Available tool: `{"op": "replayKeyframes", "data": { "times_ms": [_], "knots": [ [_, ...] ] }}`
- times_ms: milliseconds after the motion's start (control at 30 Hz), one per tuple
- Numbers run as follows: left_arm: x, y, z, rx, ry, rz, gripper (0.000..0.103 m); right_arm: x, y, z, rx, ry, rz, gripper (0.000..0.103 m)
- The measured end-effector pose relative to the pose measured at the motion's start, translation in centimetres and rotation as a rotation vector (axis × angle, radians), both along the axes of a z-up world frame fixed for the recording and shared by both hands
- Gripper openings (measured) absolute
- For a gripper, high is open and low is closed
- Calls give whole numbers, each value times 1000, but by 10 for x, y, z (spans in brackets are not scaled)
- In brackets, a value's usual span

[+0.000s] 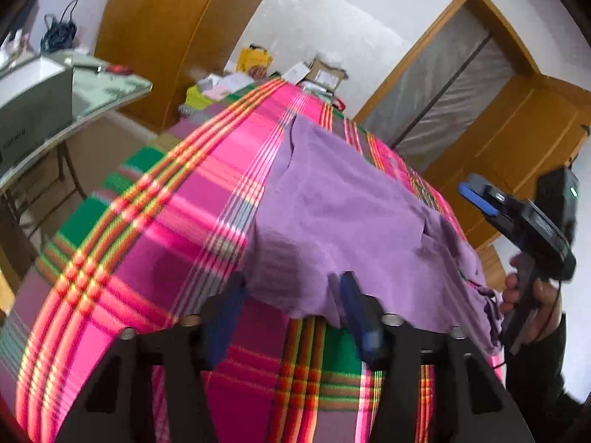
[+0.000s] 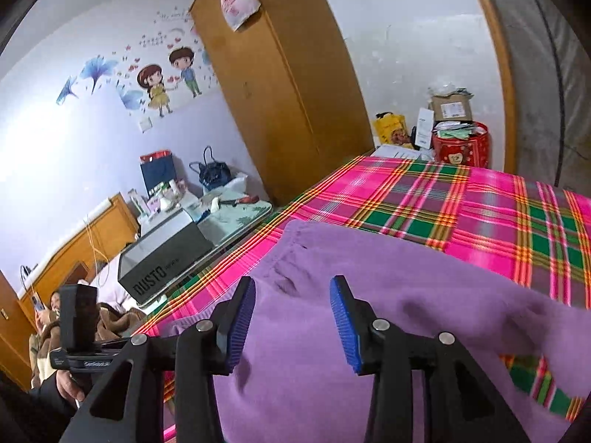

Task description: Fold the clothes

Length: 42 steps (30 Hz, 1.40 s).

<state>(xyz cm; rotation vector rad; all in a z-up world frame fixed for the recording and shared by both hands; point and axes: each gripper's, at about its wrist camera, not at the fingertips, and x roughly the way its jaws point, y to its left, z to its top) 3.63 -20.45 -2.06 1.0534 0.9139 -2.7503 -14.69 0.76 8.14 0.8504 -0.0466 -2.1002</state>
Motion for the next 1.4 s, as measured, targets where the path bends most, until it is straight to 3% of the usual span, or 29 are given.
{"op": "replayKeyframes", "data": {
  "times_ms": [100,500,867,900,1000,1100,1333,1367,1400],
  "knots": [
    [-2,-1,2,1,12,-17,33,-22,-23,-2,66,-2,21,43],
    [-2,-14,-2,65,10,-60,35,-108,-148,-45,405,44,252,45],
    [-29,-19,2,90,26,-117,35,-156,-191,-72,444,-37,397,54],
    [-29,-21,2,92,26,-119,38,-157,-194,-74,444,-48,412,54],
    [-26,-24,4,101,32,-111,61,-157,-199,-80,454,-78,458,54],
    [-24,-30,7,112,36,-96,64,-159,-201,-83,468,-106,463,54],
    [-25,-17,3,71,12,-128,62,-156,-198,-82,496,-118,441,30],
    [-24,-14,3,53,16,-135,58,-155,-196,-81,498,-113,436,25],
    [-23,-11,3,36,19,-142,44,-153,-195,-80,500,-106,429,22]
  ]
}}
